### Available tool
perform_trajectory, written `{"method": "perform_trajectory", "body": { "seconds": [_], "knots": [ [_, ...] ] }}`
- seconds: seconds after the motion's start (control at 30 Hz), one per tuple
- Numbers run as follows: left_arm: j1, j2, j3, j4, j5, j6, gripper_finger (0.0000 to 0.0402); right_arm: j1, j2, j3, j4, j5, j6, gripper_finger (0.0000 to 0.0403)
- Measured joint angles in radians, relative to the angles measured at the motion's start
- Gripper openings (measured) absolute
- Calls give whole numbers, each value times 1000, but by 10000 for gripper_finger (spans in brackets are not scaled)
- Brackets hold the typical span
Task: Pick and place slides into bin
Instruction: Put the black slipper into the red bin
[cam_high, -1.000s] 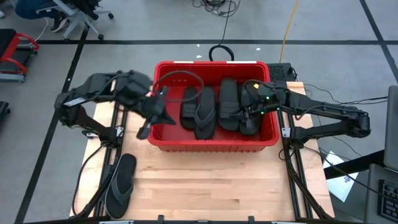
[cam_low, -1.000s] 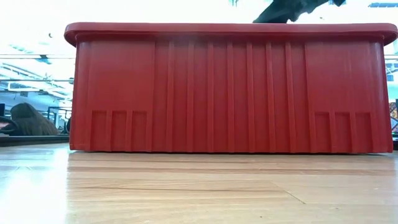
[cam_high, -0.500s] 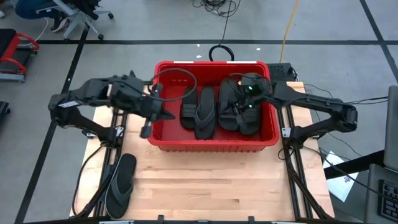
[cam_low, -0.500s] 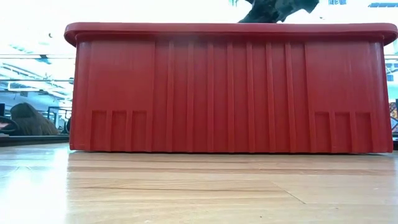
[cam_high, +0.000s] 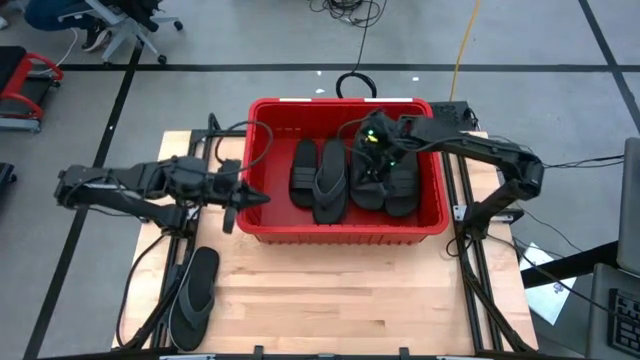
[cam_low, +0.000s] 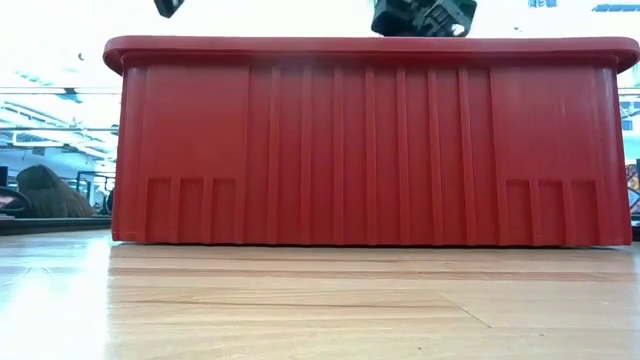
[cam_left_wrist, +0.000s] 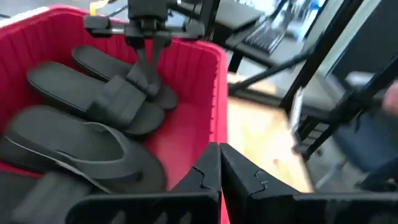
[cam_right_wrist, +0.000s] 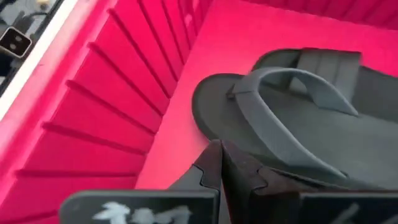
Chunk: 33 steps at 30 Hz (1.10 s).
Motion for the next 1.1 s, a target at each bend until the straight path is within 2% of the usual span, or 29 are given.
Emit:
{"method": "perform_trajectory", "body": {
  "seconds": [0.1, 0.23, 0.33, 0.47, 0.63, 0.8, 0.87, 1.0, 1.1],
  "knots": [
    [-23, -41, -73, 48, -12, -90, 0, 13, 41, 0, 20, 6, -22, 2],
    [-51, -58, -127, 80, -17, -133, 0, 39, 81, 0, 81, 102, -79, 29],
    [-63, -57, -135, 84, -17, -135, 0, 58, 111, 0, 162, 158, -76, 72],
    [-64, -57, -136, 85, -17, -129, 0, 72, 147, 0, 244, 183, -72, 141],
    [-64, -59, -136, 84, -13, -112, 2, 70, 197, 0, 251, 209, -74, 202],
    [-64, -59, -136, 77, 8, -74, 1, 69, 235, 0, 228, 208, -77, 208],
    [-62, -59, -136, 75, 9, -63, 2, 71, 253, 0, 226, 212, -76, 203],
    [-62, -59, -136, 75, 9, -51, 1, 71, 276, 0, 244, 287, -60, 190],
    [-62, -59, -135, 65, 9, -50, 1, 70, 290, 0, 236, 291, -74, 173]
  ]
}}
